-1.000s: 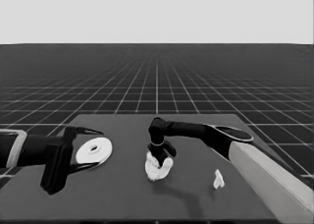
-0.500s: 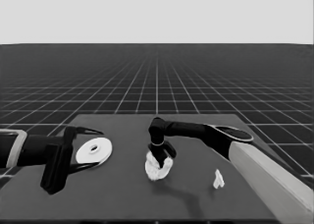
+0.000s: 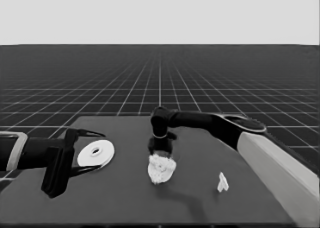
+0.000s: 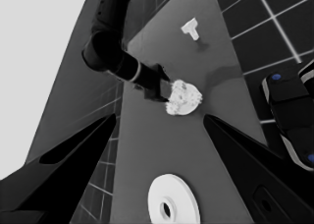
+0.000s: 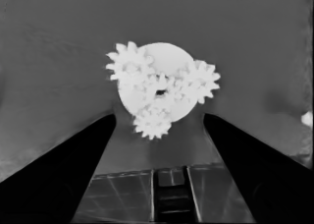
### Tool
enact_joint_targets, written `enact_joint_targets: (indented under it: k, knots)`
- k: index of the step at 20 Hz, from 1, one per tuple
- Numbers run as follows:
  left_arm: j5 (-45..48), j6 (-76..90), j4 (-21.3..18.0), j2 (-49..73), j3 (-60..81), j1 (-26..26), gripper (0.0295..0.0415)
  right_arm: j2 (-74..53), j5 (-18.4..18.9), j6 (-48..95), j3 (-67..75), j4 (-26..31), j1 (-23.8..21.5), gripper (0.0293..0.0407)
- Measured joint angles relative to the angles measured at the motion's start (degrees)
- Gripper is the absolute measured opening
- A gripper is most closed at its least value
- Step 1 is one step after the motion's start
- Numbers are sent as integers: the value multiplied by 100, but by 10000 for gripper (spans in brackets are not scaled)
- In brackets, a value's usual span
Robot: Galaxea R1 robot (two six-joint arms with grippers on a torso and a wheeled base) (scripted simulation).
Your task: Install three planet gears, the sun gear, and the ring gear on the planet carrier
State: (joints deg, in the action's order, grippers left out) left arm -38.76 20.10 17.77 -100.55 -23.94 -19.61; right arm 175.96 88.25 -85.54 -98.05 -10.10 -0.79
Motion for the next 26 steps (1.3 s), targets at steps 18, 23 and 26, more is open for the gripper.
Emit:
enact_joint_targets:
  k: [18, 23, 26]
  knots:
    - [-3222, -4581, 779, -1243, -2916, 1300, 411, -7502, -2060, 6734, 7575, -2981, 2109, 385]
    - [-4494, -5119, -1393, -3541, -7798, 1454, 385, -7515, -2063, 6744, 7588, -2987, 2111, 385]
    - [-4596, -4968, -1513, -3818, -8431, 1474, 385, -7516, -2064, 6744, 7589, -2987, 2111, 385]
